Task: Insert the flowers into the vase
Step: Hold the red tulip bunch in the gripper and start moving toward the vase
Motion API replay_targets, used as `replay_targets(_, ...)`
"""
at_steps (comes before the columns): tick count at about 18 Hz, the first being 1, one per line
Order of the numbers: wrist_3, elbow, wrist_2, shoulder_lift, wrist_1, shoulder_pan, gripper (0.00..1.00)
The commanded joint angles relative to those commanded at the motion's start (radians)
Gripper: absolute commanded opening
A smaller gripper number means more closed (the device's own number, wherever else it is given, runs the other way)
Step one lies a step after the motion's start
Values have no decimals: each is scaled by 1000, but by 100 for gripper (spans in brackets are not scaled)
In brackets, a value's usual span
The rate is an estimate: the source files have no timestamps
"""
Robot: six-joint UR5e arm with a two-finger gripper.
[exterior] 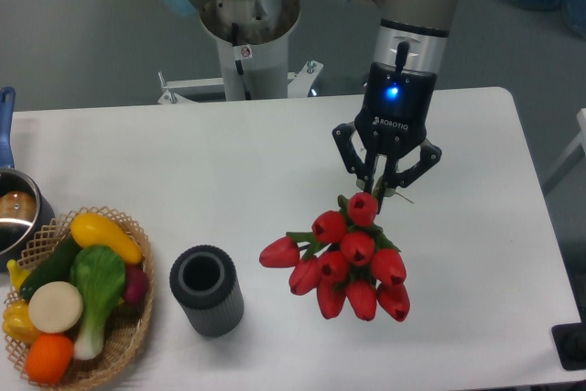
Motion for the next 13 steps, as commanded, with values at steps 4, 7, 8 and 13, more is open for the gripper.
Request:
replay_targets(4,-28,8,-26,0,0,0,18)
replay_targets(7,-66,8,-139,-5,0,11,18)
replay_targets(8,-69,8,-167,-5,0,17,18)
replay_targets(13,-68,5,-181,-8,2,14,18)
